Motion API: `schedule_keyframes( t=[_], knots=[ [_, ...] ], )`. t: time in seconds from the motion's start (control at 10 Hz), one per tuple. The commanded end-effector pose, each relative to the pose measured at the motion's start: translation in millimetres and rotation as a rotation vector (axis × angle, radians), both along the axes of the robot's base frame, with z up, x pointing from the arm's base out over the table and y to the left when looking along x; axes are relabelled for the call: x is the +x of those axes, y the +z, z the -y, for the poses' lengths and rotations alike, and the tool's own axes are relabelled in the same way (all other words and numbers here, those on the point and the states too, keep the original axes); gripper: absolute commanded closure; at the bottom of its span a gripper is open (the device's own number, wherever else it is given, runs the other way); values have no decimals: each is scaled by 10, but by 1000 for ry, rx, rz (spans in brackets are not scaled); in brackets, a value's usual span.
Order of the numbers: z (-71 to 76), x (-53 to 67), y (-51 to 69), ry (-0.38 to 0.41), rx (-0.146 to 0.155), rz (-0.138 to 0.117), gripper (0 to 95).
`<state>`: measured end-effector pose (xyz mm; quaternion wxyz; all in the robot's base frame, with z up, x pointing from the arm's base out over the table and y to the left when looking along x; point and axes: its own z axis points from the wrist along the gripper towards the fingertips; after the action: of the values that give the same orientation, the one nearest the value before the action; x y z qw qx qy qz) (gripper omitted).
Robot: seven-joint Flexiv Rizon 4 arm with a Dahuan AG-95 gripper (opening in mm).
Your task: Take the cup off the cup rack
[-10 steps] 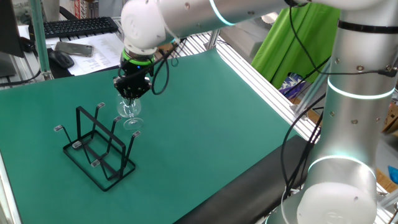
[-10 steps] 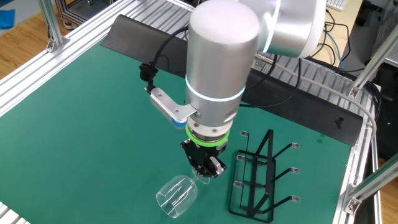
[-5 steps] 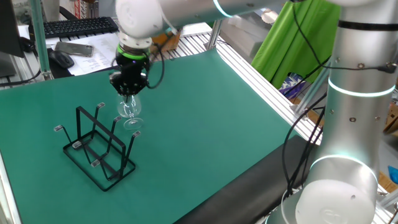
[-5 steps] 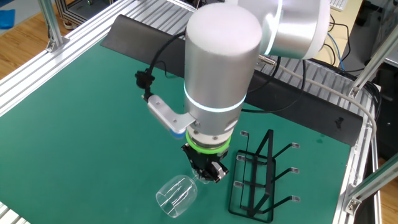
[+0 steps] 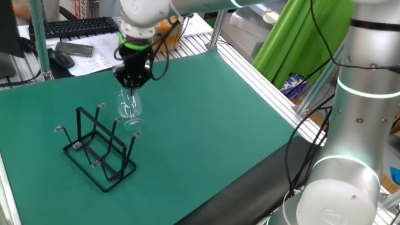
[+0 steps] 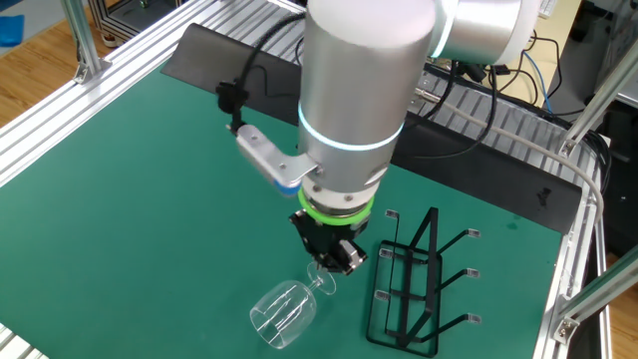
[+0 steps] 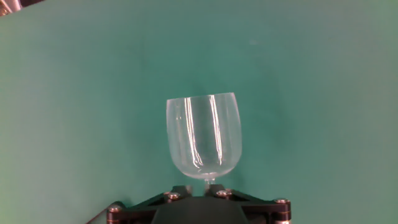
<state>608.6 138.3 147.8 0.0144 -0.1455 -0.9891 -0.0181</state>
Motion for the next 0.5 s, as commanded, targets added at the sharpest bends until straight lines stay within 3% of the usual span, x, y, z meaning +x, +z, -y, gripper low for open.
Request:
schedule_keyframes(
  t=[0.1, 0.5],
  knots=[
    [39, 73, 45, 5, 10, -40, 950],
    [138, 30, 135, -18, 5, -49, 950]
  ],
)
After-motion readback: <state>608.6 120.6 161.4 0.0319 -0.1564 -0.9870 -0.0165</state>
